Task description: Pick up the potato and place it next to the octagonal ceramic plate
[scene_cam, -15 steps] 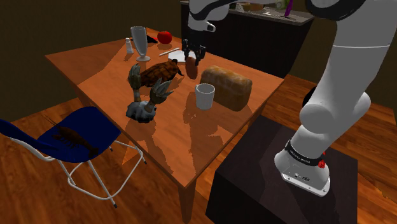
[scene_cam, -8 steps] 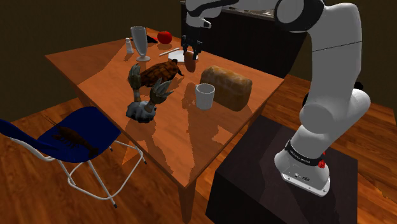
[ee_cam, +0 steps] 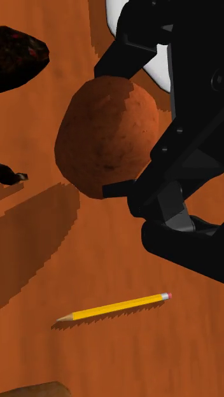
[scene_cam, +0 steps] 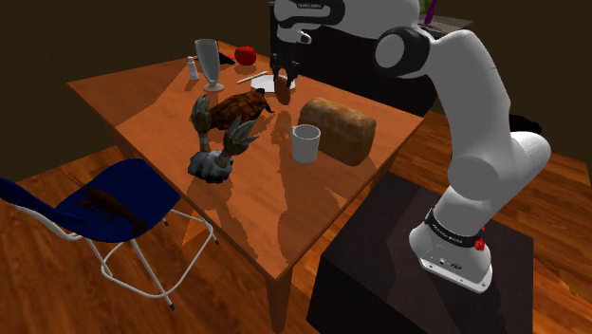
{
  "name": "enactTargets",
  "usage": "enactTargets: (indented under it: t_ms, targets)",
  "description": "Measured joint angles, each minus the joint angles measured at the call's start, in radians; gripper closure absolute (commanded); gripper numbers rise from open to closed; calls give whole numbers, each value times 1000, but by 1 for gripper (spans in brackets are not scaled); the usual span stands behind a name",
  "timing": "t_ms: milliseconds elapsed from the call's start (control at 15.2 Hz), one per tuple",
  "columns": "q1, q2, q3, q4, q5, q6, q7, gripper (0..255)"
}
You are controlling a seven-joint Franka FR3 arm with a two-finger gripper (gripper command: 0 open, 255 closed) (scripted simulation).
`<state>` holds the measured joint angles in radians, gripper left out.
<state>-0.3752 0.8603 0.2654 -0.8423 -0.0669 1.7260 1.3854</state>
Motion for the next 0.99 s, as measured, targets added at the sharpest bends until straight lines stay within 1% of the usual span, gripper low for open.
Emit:
enactTargets:
  t_ms: [330, 594, 660, 990]
  targets:
    - [-12, -18, 2, -83, 2, 73, -5, 255]
    - [-15, -16, 2, -118, 3, 121, -9, 255]
    - [-20, -25, 3, -158, 4, 149, -9, 255]
    - [-17, -9, 1, -156, 3, 157, -9, 255]
